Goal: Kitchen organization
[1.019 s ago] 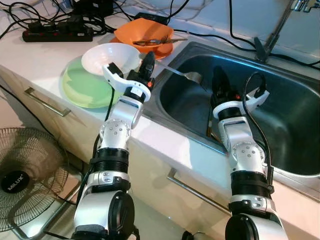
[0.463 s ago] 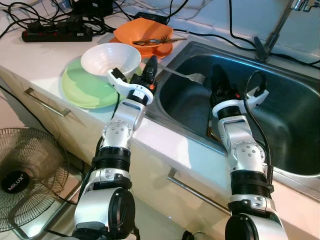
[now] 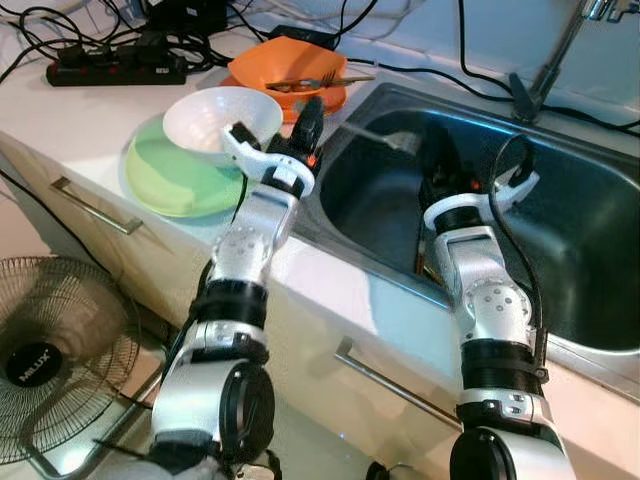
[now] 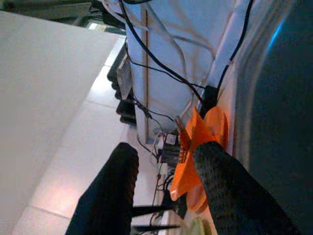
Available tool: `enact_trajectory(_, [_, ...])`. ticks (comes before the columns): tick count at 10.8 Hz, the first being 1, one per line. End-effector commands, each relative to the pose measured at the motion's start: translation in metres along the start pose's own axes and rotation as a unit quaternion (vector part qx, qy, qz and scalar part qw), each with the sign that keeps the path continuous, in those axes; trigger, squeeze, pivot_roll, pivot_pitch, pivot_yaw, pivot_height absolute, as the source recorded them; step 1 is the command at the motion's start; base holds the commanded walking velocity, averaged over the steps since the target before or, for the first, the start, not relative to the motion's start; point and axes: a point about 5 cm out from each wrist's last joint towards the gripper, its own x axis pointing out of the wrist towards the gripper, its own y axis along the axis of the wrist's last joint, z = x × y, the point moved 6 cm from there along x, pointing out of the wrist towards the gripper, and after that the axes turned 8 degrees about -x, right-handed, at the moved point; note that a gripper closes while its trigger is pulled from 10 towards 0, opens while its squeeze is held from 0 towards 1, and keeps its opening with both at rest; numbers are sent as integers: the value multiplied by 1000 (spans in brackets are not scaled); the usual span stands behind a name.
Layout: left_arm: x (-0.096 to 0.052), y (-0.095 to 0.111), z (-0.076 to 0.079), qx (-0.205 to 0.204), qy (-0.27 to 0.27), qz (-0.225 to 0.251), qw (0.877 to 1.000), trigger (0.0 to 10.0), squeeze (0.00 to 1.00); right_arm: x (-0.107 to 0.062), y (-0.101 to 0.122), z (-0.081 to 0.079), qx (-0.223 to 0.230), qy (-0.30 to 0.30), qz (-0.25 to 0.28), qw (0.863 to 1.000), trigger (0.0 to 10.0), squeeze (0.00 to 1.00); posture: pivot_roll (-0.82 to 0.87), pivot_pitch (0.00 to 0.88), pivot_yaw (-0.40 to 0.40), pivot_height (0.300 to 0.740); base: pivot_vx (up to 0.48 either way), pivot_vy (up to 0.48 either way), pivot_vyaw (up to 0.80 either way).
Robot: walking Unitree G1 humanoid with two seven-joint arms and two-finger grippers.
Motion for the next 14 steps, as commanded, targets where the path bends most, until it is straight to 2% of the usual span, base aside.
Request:
enact_trajectory(1, [16,-58,22,-55,-36,-44,997,10000,0,12,-30,-35,55,38,-16,998,10000,0,37,80,31,740,0,0,0])
enact_trajectory(5, [19,-70,18,-37,-26,-62,997,10000,0,12,-30,-38,65,41,-16,997,10000,0,38,89,32,740,0,0,0])
enact_trajectory(6, [17,-79,12,-27,-8,-80,996,10000,0,12,-30,-38,67,40,-15,997,10000,0,40,89,32,740,0,0,0])
enact_trajectory(8, [16,-85,9,-38,-4,-89,995,10000,0,12,-29,-38,70,39,-14,997,10000,0,42,95,35,740,0,0,0])
enact_trajectory(11, [24,-79,12,-52,-5,-66,996,10000,0,11,-29,-38,71,38,-13,997,10000,0,40,96,37,740,0,0,0])
enact_trajectory(14, [28,-82,12,-55,-2,-61,997,10000,0,11,-27,-38,72,38,-10,997,10000,0,30,93,44,740,0,0,0])
